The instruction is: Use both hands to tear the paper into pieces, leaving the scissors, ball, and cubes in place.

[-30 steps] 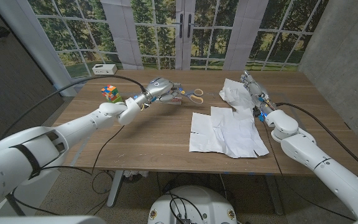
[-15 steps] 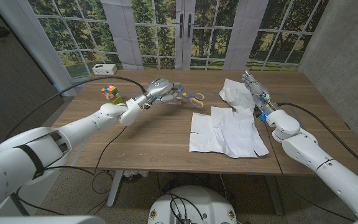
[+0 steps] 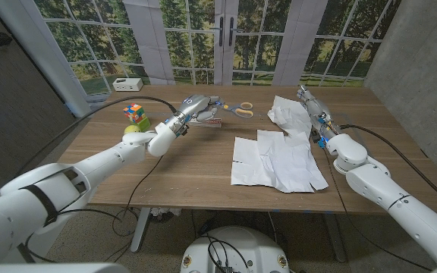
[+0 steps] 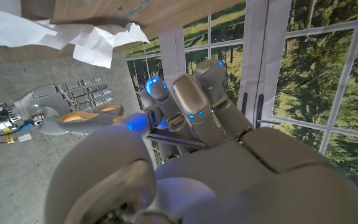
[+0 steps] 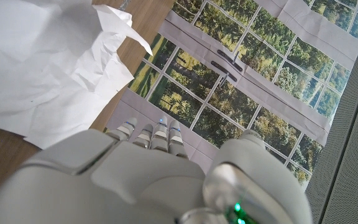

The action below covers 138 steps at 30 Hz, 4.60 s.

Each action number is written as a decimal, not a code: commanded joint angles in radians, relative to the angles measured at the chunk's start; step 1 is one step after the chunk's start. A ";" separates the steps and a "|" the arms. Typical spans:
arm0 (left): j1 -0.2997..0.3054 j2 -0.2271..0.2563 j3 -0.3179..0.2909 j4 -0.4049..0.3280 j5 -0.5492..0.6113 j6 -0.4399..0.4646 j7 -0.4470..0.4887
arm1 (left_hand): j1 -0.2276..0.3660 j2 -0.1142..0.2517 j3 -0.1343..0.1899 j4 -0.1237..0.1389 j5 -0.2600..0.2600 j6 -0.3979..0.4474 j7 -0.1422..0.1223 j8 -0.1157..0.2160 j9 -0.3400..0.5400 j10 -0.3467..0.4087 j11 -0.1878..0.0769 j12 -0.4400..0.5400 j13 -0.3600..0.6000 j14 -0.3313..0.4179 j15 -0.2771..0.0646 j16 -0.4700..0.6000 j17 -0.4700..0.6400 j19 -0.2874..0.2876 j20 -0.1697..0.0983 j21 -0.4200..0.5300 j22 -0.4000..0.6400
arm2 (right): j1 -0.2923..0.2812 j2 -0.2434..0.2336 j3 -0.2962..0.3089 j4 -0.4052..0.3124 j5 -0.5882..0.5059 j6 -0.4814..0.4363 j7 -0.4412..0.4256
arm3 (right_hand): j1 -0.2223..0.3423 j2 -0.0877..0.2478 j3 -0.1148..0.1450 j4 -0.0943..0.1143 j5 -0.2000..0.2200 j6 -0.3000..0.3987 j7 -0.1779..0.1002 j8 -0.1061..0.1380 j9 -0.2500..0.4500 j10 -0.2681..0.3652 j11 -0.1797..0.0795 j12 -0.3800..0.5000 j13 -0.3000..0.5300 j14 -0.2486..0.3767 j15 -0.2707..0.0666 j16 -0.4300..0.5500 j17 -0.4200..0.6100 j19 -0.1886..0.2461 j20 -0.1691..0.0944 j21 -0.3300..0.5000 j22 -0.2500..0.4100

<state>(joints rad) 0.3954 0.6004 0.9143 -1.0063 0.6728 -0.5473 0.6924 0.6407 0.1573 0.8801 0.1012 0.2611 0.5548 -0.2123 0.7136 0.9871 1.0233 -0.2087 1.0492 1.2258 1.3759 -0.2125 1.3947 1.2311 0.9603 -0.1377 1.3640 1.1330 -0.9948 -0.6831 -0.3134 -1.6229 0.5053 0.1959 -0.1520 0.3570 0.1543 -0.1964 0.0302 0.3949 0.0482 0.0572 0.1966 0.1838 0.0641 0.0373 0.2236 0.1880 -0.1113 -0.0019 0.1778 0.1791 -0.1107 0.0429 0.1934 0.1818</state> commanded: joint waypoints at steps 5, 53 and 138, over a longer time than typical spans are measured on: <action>0.050 -0.045 -0.087 0.016 -0.173 -0.092 -0.072 | -0.063 0.011 0.008 0.004 -0.039 0.007 -0.005 -0.001 0.005 0.106 0.003 0.337 0.013 0.006 0.007 0.080 -0.002 0.007 -0.077 -0.021 -0.167 | -0.025 -0.005 0.014 -0.018 -0.003 0.005 -0.012 | 0.004 0.003 0.004 0.001 -0.006 0.003 -0.003 -0.001 0.002 0.002 -0.007 0.001 0.003 -0.013 0.000 0.004 0.001 -0.011 -0.001 0.004 0.001; 0.080 -0.090 -0.141 0.013 -0.197 -0.106 -0.100 | -0.152 0.010 0.045 0.002 -0.042 0.044 -0.004 0.033 0.021 0.105 0.003 0.518 0.011 0.011 0.010 0.121 -0.005 -0.022 -0.075 0.105 -0.339 | -0.082 -0.050 0.068 -0.084 -0.017 0.011 -0.042 | 0.016 0.005 0.025 -0.004 -0.014 0.033 -0.030 0.010 0.002 -0.005 0.016 0.000 0.004 -0.022 0.016 0.004 0.001 -0.017 0.002 0.004 0.001; -0.036 -0.132 0.026 0.111 -0.035 -0.085 0.046 | -0.162 0.006 0.065 -0.010 -0.046 0.057 -0.004 0.028 -0.031 0.102 0.004 0.518 0.011 0.006 0.010 0.127 -0.006 -0.045 -0.075 0.175 -0.440 | -0.074 -0.441 0.137 -0.668 -0.267 -0.615 0.003 | 0.295 0.016 0.215 -0.165 -0.037 0.417 -0.024 0.100 0.035 -0.040 0.068 -0.009 0.006 -0.161 0.114 0.003 0.001 -0.148 0.125 0.002 0.003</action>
<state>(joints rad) 0.3802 0.4815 0.9232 -0.9104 0.6225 -0.6249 0.7298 0.4817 0.1660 0.9404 0.0950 0.2200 0.6022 -0.2165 0.7414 0.9536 1.1209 -0.2035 1.5600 1.2334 1.3793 -0.2018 1.5219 1.2221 0.9177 -0.1271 1.5324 0.6900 -1.0818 -1.0977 -0.1744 -2.2574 0.2567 -0.3949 -0.1736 0.6363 0.1699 0.0115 -0.1295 0.3608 0.4721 0.0321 0.3004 0.2156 0.0316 0.1055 0.2176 0.1909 -0.1735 0.1040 0.1741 0.1766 -0.1714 0.1570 0.1885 0.1839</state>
